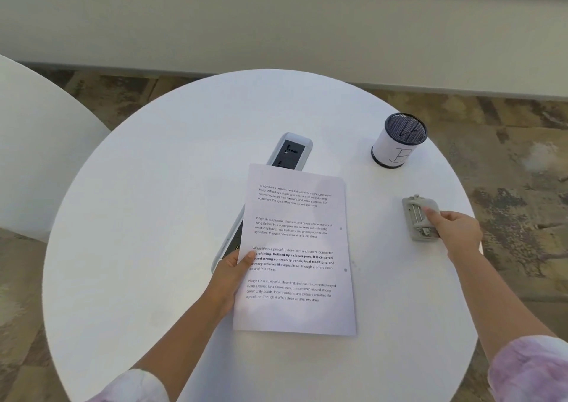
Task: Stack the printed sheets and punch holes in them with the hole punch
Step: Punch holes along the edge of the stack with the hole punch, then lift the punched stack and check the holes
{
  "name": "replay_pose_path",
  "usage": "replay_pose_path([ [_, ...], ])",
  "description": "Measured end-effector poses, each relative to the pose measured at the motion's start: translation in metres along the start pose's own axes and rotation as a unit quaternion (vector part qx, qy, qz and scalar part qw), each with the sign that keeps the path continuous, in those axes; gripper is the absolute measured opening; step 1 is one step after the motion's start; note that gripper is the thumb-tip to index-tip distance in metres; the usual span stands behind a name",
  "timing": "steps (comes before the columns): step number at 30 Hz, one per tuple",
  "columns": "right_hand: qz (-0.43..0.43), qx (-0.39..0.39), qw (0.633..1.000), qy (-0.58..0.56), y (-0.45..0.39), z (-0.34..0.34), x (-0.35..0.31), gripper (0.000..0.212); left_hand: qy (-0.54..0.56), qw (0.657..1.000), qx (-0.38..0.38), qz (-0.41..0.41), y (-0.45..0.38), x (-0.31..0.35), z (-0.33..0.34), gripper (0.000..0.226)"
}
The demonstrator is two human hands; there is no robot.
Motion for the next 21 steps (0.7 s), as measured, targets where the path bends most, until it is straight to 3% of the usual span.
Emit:
replay_pose_path([
  [7, -0.028, -0.003, 0.997, 0.067, 0.002, 0.000, -0.004, 0.038, 0.004, 1.000, -0.001, 0.003, 0.000, 0.000, 0.000, 0.014],
  [11, -0.047, 0.004, 0.997, 0.062, 0.010, -0.002, -0.004, 0.062, 0.014, 1.000, 0.000, -0.003, 0.000, 0.001, -0.001, 0.015],
  [13, -0.104, 0.043, 0.992, 0.062, 0.022, -0.002, -0.009, 0.067, 0.017, 1.000, -0.008, -0.007, 0.000, 0.002, 0.000, 0.016],
  [15, -0.165, 0.058, 0.984, 0.039, 0.045, 0.006, -0.020, 0.056, 0.011, 1.000, -0.009, -0.012, 0.000, 0.002, 0.000, 0.015],
  [18, -0.236, -0.032, 0.971, 0.003, 0.090, 0.039, -0.032, 0.042, -0.004, 1.000, -0.008, -0.009, 0.000, 0.005, -0.002, 0.020],
  [21, -0.177, -0.155, 0.972, -0.013, 0.128, 0.073, -0.036, 0.050, -0.012, 1.000, -0.011, 0.003, 0.001, 0.013, -0.006, 0.026],
])
Point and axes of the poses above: each hand's wrist, its own y-axis away from the middle knuckle, its own z-axis out of the palm, x = y × z, the point moved 4 cm from there along -y, towards the middle knuckle
